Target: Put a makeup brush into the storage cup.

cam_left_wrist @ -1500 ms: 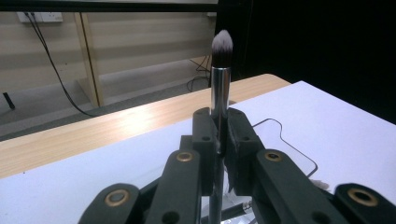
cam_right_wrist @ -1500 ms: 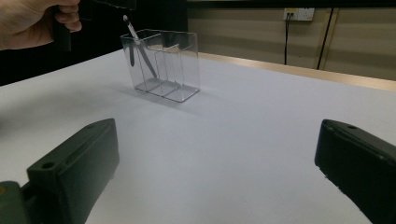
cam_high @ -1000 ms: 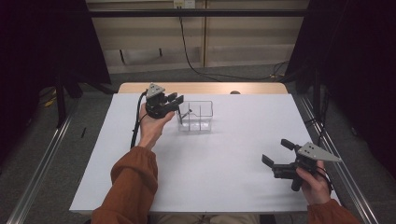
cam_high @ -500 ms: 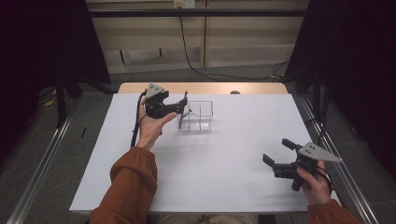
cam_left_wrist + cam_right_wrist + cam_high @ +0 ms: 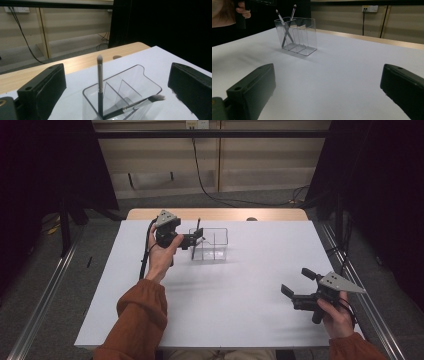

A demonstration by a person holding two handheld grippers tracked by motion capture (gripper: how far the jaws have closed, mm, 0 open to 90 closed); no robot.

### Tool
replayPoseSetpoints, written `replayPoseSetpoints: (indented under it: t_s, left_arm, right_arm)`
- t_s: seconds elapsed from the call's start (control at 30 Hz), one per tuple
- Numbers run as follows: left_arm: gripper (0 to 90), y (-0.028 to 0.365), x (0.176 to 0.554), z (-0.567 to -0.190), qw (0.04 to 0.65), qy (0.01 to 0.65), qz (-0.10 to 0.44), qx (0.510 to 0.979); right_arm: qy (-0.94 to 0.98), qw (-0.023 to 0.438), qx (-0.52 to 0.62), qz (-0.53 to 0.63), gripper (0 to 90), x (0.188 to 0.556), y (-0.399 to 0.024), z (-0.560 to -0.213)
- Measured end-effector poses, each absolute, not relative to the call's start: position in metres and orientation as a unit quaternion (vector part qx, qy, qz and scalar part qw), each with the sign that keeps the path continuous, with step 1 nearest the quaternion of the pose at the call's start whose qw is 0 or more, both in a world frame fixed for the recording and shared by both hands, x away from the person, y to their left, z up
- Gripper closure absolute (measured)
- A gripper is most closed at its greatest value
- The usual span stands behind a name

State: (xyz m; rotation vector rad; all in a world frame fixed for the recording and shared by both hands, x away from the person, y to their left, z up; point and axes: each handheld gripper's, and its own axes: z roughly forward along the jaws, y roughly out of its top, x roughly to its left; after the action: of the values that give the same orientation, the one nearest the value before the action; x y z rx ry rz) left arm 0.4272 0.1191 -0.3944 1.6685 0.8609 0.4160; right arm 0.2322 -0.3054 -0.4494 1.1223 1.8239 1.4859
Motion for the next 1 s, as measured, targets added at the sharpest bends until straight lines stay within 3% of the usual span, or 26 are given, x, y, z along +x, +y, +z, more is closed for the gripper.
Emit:
replayPoseSetpoints:
  t_s: [1.0]
  left_arm:
    - [2.5,0.157,0.375,-0.386,0.575,0.346,0.223,0.707]
  right_arm:
    - [0.674,0.270,0.416,0.548,0.0,0.229,-0.304,-0.448]
